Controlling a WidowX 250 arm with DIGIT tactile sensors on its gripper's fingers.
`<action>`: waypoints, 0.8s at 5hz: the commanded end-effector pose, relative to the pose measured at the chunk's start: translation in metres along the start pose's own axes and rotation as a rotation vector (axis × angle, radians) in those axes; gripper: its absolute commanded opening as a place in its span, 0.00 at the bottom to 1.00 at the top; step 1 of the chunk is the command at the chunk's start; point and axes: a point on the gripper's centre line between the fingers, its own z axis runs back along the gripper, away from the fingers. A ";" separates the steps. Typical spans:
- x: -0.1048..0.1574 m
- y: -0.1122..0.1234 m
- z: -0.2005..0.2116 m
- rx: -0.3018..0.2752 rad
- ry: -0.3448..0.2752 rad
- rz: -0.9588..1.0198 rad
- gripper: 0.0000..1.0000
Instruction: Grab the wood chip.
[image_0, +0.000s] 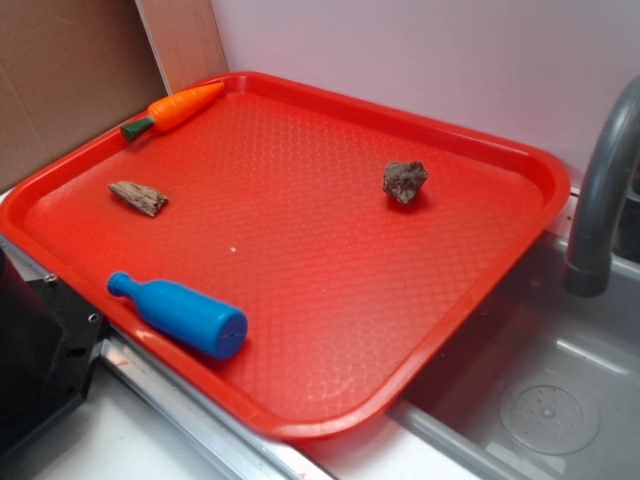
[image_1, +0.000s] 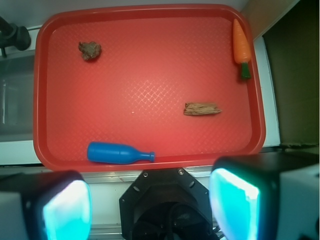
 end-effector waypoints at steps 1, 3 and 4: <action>0.000 0.000 0.000 0.000 0.000 0.000 1.00; 0.027 0.071 -0.062 0.046 -0.101 0.495 1.00; 0.027 0.097 -0.096 0.087 -0.168 0.739 1.00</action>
